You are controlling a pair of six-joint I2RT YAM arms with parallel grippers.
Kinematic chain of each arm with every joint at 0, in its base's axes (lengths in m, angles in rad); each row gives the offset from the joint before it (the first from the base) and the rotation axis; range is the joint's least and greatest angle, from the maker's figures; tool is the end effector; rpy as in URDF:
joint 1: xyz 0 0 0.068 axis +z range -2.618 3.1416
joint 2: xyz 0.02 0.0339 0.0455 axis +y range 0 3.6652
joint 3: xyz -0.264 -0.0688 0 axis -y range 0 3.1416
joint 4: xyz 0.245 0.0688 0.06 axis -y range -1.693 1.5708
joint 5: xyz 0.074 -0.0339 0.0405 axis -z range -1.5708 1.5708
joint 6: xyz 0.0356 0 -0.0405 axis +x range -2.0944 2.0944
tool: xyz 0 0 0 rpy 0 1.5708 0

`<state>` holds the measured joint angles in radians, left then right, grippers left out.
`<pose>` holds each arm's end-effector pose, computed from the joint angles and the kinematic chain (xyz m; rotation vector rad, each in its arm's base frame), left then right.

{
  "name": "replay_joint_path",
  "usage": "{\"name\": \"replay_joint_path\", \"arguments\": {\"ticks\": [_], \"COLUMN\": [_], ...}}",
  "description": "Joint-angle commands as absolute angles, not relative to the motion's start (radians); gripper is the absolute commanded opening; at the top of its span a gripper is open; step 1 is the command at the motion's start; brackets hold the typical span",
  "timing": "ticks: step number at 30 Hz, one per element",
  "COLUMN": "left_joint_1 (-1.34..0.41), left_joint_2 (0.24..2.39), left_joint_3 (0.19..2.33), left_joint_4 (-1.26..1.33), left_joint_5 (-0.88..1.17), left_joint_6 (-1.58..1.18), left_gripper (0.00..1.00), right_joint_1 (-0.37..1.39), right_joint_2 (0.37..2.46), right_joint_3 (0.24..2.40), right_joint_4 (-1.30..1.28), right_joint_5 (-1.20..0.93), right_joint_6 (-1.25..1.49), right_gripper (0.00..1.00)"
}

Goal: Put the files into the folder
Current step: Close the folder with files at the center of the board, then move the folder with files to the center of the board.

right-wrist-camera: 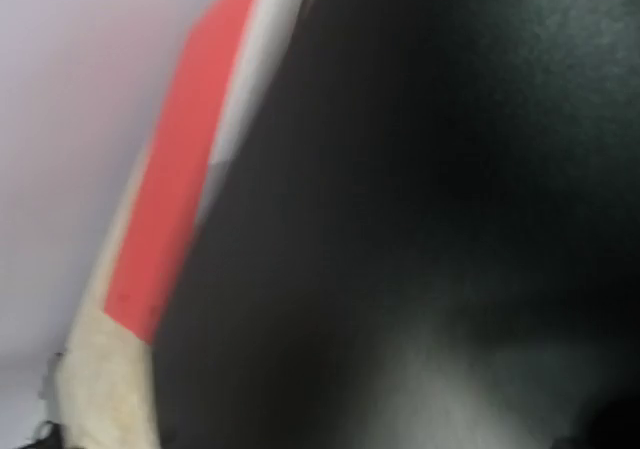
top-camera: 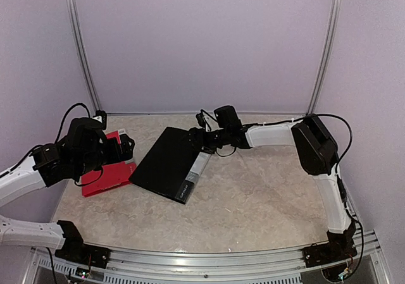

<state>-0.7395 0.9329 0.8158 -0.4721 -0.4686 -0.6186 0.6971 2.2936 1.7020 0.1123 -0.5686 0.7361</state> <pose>0.1594 -0.1236 0.2978 -0.1397 2.1003 -0.3130 0.3892 0.3509 0.1767 -0.3587 2.2787 1.4064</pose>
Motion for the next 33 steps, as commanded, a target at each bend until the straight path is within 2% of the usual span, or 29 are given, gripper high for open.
{"name": "replay_joint_path", "arguments": {"ticks": [1, 12, 23, 33], "left_joint_1": [-0.730, -0.713, -0.693, -0.677], "left_joint_2": [0.920, 1.094, 1.125, 1.152], "left_joint_3": [0.815, 0.875, 0.884, 0.887], "left_joint_4": [-0.500, -0.463, -0.471, -0.472], "left_joint_5": [-0.536, -0.440, -0.426, -0.422], "left_joint_6": [-0.611, -0.556, -0.534, -0.520], "left_gripper": [0.99, 0.99, 0.99, 0.99], "right_joint_1": [0.720, 0.719, 0.644, 0.609], "right_joint_2": [2.336, 2.300, 2.287, 2.289], "right_joint_3": [1.748, 1.751, 1.723, 1.746], "right_joint_4": [0.043, -0.250, -0.468, -0.554], "right_joint_5": [-0.533, -0.320, -0.205, -0.108], "right_joint_6": [0.671, 0.434, 0.254, 0.139], "right_gripper": [0.98, 0.96, 0.89, 0.85]}}
